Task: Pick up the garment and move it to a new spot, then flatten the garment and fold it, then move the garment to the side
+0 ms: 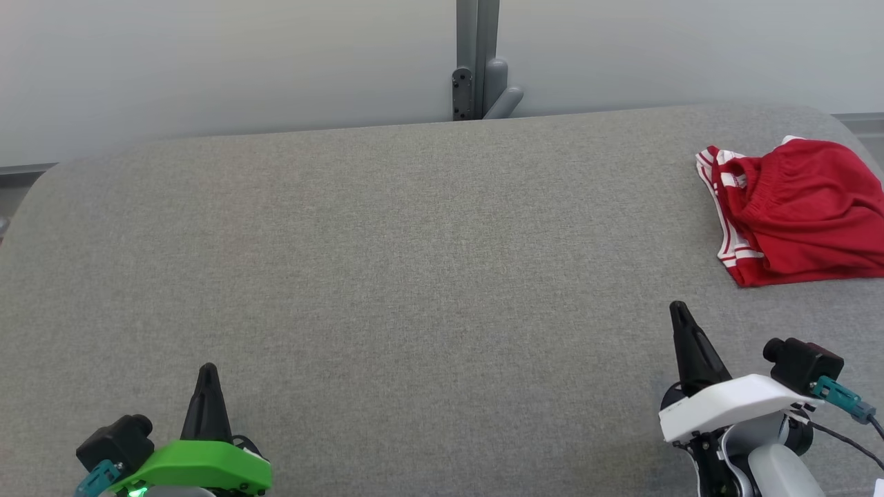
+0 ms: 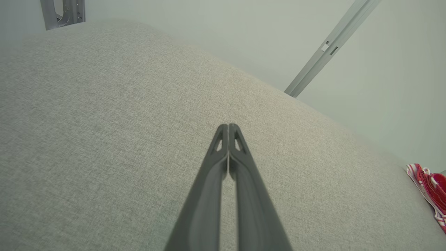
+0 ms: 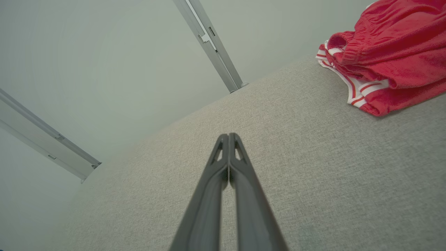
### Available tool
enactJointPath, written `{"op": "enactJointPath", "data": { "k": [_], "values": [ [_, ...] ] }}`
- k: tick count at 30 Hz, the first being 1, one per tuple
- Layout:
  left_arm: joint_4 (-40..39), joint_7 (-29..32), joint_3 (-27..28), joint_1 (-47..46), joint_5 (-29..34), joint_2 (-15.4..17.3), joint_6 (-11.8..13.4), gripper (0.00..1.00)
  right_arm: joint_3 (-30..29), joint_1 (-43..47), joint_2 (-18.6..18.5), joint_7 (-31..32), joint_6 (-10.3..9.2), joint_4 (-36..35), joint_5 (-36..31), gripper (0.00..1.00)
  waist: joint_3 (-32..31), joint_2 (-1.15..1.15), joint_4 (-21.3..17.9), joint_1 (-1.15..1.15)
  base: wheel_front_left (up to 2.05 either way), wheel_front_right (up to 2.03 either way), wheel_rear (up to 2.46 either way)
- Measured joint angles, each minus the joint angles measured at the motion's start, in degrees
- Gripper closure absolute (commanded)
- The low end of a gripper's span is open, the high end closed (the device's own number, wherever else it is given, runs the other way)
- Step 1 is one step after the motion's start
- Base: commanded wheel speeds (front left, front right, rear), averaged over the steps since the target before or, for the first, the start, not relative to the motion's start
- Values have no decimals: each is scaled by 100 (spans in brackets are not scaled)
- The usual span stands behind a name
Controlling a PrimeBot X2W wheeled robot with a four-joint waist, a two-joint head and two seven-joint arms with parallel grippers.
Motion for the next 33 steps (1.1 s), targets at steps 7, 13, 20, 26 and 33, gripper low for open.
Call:
{"op": "enactJointPath", "data": {
  "k": [7,13,20,26,33],
  "values": [
    [5,143,51,-78,-617,-5,-94,100,-81,7,-36,125,0,-19,654,100,-10,0,-5,0,0,0,0],
    [12,268,97,-130,-1082,-9,-152,100,-147,9,-56,220,-1,-33,1166,100,-18,0,-9,0,0,0,0],
    [26,427,153,-216,-1694,-12,-244,100,-234,12,-83,349,-1,-57,1803,100,-29,0,-15,0,0,0,0],
    [35,528,189,-263,-2101,-14,-294,100,-287,21,-103,428,-1,-74,2257,100,-37,0,-19,0,0,0,0],
    [42,650,229,-318,-2532,-18,-348,100,-353,37,-132,532,-3,-90,2743,100,-47,0,-24,0,0,0,0]
  ]
}}
